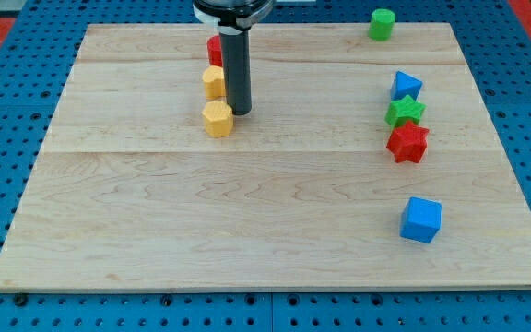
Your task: Push the red star below the yellow hexagon
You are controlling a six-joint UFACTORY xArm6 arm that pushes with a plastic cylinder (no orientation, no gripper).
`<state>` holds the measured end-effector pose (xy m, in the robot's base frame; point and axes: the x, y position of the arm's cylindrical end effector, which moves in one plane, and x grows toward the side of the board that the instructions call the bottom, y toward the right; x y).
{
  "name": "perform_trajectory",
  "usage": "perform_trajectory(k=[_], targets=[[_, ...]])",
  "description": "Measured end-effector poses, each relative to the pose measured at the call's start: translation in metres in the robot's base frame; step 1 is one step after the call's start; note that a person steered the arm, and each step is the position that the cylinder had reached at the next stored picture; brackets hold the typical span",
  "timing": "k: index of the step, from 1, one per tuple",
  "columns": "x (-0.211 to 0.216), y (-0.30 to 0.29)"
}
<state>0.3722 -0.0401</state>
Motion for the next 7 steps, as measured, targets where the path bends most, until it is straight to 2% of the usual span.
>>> perform_trajectory(k=[1,3,4,5,6,7], targets=[[0.010,0.043],[0.019,0.012],[0.059,0.044],[0.085,0.141],[0.089,0.244],[0.105,0.287]])
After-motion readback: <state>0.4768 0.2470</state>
